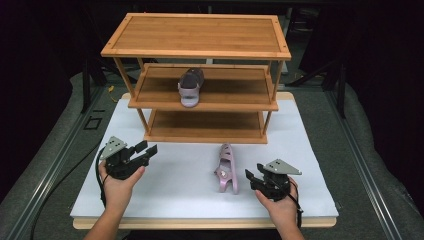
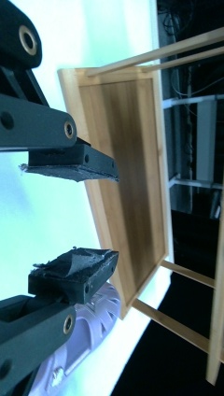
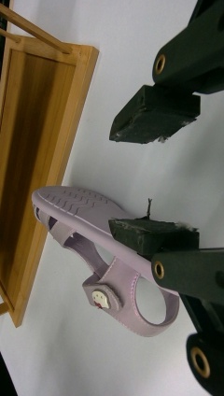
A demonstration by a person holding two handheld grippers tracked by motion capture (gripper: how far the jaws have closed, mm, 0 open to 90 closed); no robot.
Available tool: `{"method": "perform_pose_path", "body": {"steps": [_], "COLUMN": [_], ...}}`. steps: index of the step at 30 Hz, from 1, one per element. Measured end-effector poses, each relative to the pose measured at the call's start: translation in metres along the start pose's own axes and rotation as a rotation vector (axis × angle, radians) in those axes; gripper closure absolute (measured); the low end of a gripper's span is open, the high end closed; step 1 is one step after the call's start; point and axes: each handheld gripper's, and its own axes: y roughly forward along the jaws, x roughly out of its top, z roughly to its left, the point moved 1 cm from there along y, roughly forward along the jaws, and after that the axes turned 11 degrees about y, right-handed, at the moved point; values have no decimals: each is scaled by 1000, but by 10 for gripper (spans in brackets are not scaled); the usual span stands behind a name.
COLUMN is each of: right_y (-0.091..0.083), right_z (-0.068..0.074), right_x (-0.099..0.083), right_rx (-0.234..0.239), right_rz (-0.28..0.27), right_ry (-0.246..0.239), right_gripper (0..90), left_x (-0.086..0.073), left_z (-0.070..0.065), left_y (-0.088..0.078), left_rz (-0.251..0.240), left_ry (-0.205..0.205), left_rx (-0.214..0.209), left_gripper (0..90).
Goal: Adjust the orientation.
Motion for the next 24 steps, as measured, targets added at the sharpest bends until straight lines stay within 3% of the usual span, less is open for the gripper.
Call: {"method": "perform_pose_path", "body": {"steps": [5, 7, 8, 14, 19, 24], "right_y": [0, 1, 2, 6, 10, 11], "right_z": [5, 8, 9, 15, 19, 21], "right_x": [0, 0, -1, 0, 0, 0], "right_rx": [6, 29, 15, 36, 22, 45], "right_rz": [-11, -4, -5, 14, 28, 27], "right_ry": [-2, -12, -16, -18, -37, -33], "right_gripper": [549, 561, 566, 578, 656, 682], "left_x": [-2, -3, -3, -3, -4, -4], "left_z": [1, 1, 1, 0, -1, -1], "left_y": [0, 1, 1, 1, 2, 3], "left_rz": [11, 12, 14, 10, 21, 18], "left_ry": [5, -6, -10, -13, -10, -16], "left_rx": [0, -8, -12, -20, -25, -23], "left_gripper": [534, 534, 534, 533, 532, 532]}}
